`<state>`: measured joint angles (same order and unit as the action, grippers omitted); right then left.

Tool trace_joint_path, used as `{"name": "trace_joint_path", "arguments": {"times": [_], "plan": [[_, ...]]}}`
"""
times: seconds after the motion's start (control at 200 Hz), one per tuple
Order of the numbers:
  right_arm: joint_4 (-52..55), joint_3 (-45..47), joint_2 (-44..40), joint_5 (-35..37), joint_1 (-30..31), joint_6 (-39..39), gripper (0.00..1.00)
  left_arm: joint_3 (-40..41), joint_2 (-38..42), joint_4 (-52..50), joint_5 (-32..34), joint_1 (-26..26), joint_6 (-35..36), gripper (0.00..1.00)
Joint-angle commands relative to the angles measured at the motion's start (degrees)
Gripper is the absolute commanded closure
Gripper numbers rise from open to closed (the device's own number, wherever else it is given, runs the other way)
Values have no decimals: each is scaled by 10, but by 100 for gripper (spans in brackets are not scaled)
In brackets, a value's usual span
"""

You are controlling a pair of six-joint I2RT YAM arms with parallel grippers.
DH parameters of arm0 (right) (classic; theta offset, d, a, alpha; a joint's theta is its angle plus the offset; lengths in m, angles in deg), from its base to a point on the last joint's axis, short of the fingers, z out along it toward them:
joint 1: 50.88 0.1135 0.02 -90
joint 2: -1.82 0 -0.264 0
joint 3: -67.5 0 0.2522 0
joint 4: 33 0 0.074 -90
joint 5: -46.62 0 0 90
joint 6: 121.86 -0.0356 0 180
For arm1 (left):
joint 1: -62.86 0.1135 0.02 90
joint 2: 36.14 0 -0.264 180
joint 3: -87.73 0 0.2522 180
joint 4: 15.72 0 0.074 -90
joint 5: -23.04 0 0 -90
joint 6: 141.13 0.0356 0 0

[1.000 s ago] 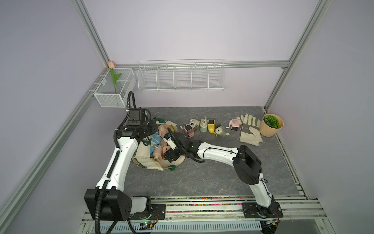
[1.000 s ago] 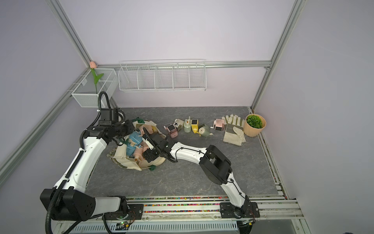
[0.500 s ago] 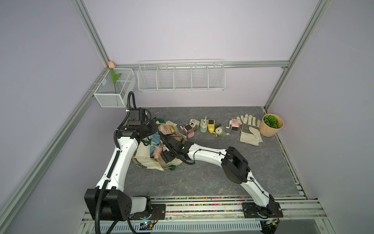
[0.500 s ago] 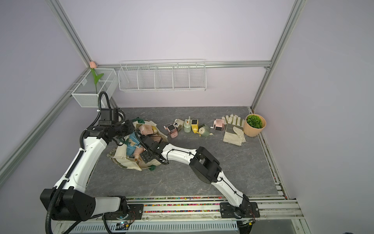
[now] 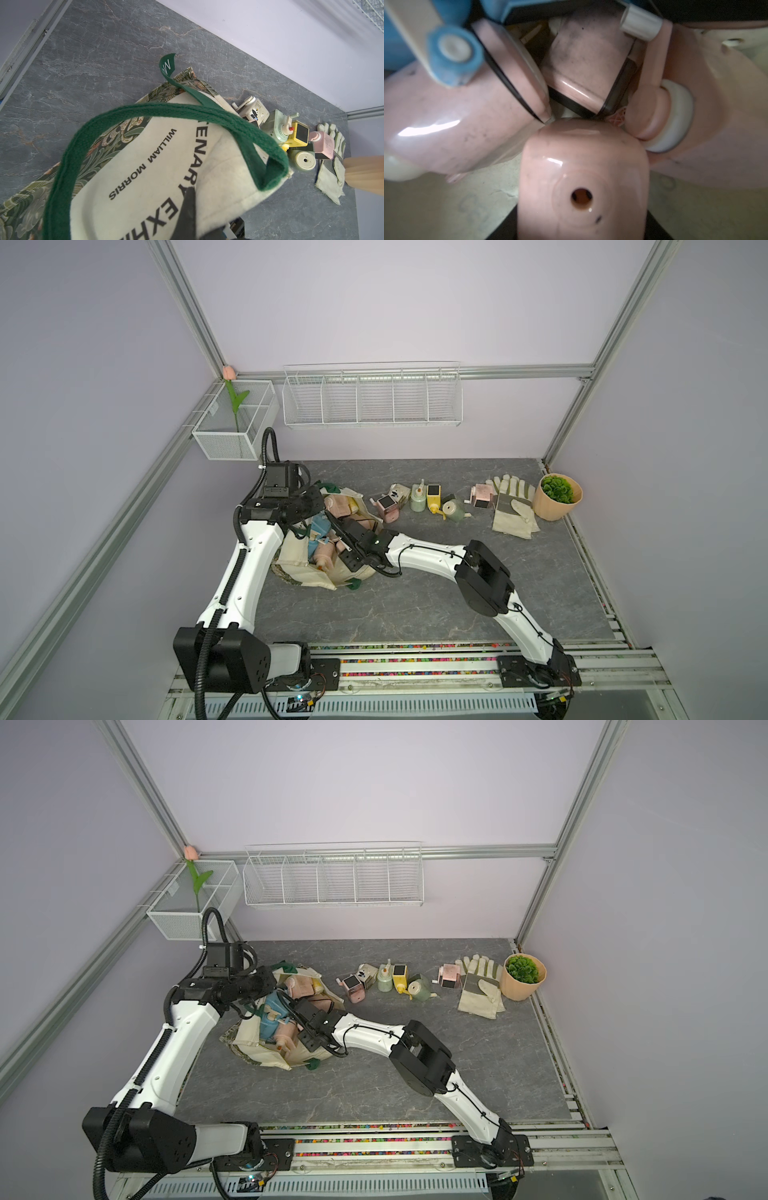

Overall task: Take out the pencil sharpeners from the tote bags
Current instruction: Pick up the pencil sharpener from the canvas bag.

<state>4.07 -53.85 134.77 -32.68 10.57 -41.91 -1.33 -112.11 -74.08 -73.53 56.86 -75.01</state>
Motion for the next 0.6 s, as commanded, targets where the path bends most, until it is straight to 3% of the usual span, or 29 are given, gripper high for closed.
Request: {"name": "trace_joint_path", "arguments": {"times": [0.0,0.44,0.595], "plan": [[-47,58,-57,-55,-1,33,59,4,4,-13,-1,5,-4,100],[-202,280,-273,-107,0,107,61,5,6,-13,-1,5,-4,100],[-223,339,-340,-85,-6,142,61,5,6,-12,-2,4,-4,100]]}}
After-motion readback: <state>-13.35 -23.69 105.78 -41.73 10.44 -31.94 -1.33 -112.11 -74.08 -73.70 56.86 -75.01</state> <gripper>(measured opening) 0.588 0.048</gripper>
